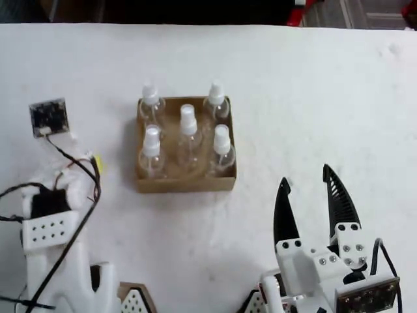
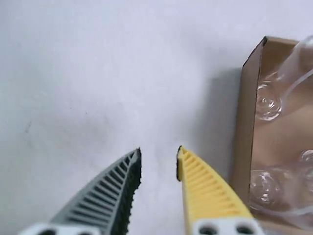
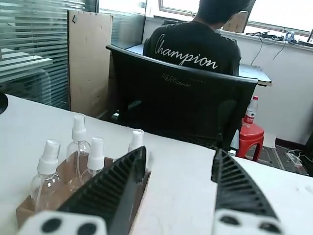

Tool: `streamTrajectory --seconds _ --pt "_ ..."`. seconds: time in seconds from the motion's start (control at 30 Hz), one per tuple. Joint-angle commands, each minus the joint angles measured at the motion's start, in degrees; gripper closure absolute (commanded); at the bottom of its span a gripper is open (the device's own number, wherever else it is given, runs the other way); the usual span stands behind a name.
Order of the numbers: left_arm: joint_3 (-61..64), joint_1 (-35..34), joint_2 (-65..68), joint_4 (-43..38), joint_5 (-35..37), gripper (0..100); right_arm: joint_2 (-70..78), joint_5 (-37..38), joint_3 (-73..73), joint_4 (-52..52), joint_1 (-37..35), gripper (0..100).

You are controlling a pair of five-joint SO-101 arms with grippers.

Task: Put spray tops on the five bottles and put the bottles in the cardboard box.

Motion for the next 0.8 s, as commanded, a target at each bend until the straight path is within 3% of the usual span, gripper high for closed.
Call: streamTrajectory --seconds 0.0,0.33,0.47,0.63,0.77 --pt "-11.78 0.57 -0.66 8.79 -0.62 88 -0.40 -0.53 -1.49 0.22 0.48 80.6" --pt "-31.30 0.75 -1.01 27.25 -0.88 88 -0.40 -0.53 -1.14 0.22 0.48 80.5" --pt "-33.05 0.84 -8.04 31.56 -6.68 90 -0.40 -0.53 -0.09 0.22 0.48 80.5" --pt "-27.16 0.84 -25.27 31.12 -14.15 97 -0.40 -0.62 4.92 0.04 0.48 80.5" --pt "-15.21 0.84 -40.92 24.62 -18.11 97 -0.40 -0.62 8.44 -0.13 0.48 80.5"
